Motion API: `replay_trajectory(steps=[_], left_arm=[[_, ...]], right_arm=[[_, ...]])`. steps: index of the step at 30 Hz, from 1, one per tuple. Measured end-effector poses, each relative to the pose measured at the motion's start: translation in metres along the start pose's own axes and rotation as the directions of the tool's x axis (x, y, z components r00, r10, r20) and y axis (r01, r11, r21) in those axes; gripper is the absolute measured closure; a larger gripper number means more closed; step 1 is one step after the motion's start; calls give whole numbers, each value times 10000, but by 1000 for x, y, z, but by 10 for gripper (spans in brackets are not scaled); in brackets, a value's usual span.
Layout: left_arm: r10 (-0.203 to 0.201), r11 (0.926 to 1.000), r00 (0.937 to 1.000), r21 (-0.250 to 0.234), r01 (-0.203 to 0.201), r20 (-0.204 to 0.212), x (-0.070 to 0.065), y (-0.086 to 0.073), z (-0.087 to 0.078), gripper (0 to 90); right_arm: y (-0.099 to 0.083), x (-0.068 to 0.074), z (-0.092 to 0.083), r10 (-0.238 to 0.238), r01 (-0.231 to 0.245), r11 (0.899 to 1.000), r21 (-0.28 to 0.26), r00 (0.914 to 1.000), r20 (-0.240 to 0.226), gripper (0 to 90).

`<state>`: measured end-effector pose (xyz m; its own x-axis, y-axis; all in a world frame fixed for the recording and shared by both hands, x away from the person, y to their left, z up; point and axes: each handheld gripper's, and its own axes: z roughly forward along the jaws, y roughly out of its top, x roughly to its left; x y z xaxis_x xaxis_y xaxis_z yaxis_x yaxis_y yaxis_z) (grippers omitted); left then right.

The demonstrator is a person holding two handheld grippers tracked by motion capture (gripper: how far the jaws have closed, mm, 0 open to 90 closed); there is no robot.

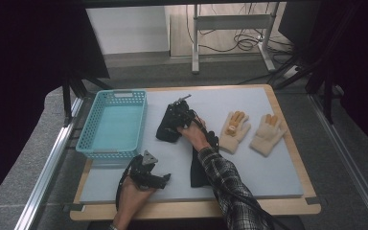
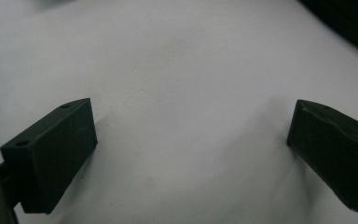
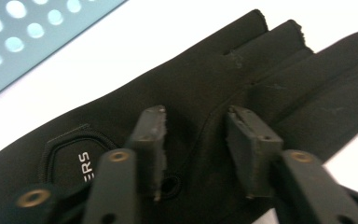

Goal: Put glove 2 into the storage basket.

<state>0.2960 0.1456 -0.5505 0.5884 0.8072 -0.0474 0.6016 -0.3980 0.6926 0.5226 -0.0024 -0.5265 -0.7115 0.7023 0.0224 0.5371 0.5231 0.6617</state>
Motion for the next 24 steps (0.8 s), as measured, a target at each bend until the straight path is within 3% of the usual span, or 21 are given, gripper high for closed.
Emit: replay_trajectory(steps=[4,7,10,16,24], left_arm=[[-2,10000,10000,-2,2,1,0,0,0,14],[1,10000,10000,1,-1,2,0,0,0,14],[1,10000,10000,1,-1,3,0,0,0,14],[-2,10000,10000,-19,2,-5,0,0,0,15],[6,10000,10000,-21,-6,-8,0,0,0,15]], right_arm=[[-1,-1,-3,4,-3,9999,-123,9999,101,803],[-1,0,-6,-294,295,9996,-48,9995,104,839],[-1,0,-10,-582,582,9983,66,9983,-39,858],[-1,-1,-19,-589,588,9982,-88,9981,-163,866],[1,0,-50,-611,589,9968,-535,9973,-400,866]])
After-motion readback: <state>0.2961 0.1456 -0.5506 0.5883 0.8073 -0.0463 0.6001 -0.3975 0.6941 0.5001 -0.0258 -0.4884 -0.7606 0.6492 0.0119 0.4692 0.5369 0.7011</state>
